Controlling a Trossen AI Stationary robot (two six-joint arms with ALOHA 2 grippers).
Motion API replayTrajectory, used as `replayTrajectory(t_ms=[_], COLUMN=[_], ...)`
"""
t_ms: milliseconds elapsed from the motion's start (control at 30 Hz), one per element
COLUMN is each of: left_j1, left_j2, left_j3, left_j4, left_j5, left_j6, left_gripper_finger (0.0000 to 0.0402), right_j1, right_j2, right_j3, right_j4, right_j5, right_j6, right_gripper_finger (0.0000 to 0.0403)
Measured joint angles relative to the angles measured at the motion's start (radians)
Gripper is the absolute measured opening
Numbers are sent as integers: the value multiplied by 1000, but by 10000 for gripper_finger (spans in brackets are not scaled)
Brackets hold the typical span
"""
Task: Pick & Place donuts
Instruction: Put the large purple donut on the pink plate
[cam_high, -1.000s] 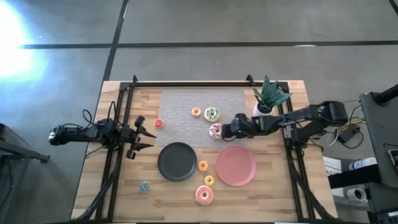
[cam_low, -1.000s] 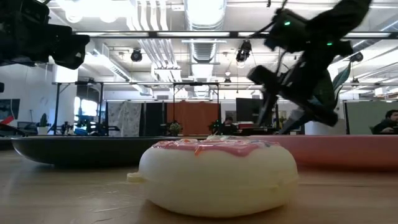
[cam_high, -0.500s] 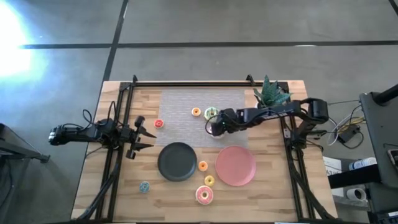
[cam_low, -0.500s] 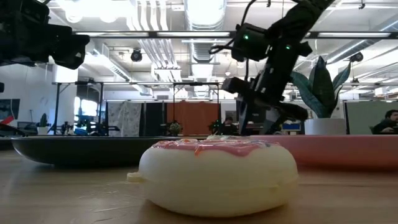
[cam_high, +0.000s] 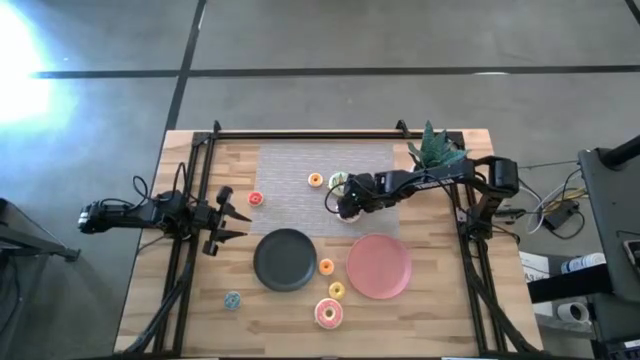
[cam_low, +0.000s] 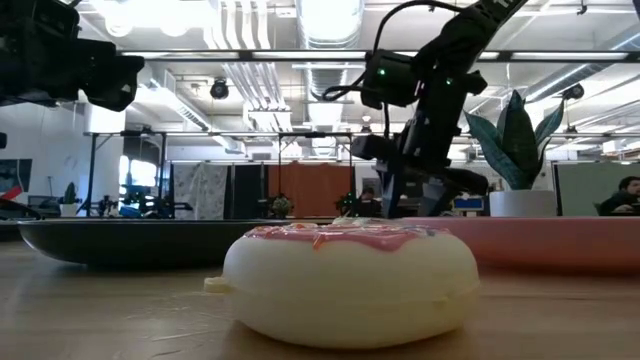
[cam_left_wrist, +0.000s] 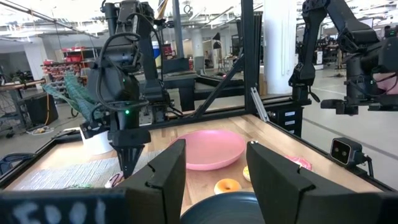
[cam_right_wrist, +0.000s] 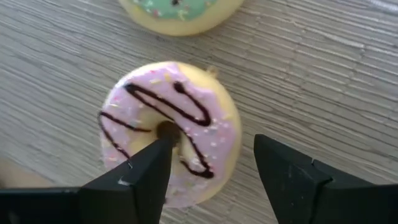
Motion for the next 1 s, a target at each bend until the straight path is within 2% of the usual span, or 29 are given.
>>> replayTrajectory(t_ms=[233, 333, 467, 700, 833, 1000], left_j1=[0, 0, 0, 0, 0, 0], left_j2=[0, 0, 0, 0, 0, 0], left_j3=[0, 0, 0, 0, 0, 0], left_j4=[0, 0, 0, 0, 0, 0], left_j5=[0, 0, 0, 0, 0, 0], left_j6=[0, 0, 0, 0, 0, 0], left_gripper_finger=[144, 144, 144, 144, 144, 144], right_j1=[-4, -7, -3, -16, 0, 108], right_j2=[52, 73, 73, 53, 25, -29], right_j3=[19, 35, 68, 146, 195, 206], right_j4=[2, 1, -8, -130, -231, -446], right_j5=[-5, -19, -22, 6, -42, -101], right_j6=[-6, -30, -80, -214, -263, -380], right_gripper_finger=[219, 204, 149, 24, 18, 16])
